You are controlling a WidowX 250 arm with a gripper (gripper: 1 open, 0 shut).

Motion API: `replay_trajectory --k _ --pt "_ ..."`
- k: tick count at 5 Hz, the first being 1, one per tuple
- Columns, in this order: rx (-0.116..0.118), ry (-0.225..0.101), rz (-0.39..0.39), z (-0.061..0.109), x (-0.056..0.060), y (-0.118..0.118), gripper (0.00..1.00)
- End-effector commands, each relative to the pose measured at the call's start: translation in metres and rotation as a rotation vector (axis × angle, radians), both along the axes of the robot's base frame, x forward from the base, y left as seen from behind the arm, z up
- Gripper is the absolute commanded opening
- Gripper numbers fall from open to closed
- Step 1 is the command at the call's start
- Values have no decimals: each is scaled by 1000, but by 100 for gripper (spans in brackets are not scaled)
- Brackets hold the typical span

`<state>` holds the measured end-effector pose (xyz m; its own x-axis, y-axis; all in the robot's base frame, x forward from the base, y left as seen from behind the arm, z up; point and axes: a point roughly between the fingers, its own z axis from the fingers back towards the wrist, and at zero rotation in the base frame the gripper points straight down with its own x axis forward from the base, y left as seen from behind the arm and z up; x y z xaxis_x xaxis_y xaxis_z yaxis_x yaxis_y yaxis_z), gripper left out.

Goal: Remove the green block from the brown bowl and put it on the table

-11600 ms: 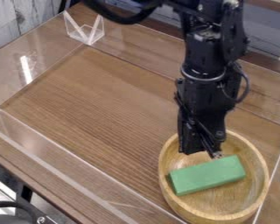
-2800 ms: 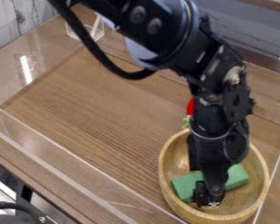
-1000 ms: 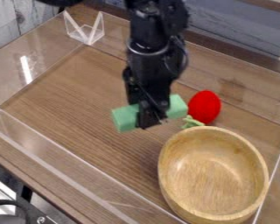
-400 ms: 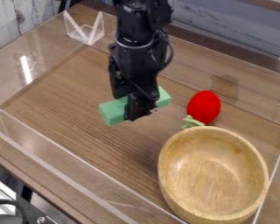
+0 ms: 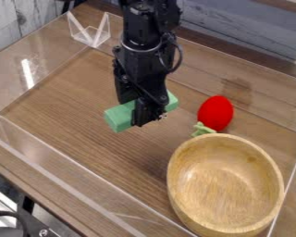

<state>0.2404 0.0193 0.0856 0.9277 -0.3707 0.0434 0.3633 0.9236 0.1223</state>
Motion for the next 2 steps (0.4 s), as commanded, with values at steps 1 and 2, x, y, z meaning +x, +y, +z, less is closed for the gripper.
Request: replay_trajectory --k 1,2 --pt "7 -63 13 12 13 1 0" --pt "7 -69 16 12 14 -2 0"
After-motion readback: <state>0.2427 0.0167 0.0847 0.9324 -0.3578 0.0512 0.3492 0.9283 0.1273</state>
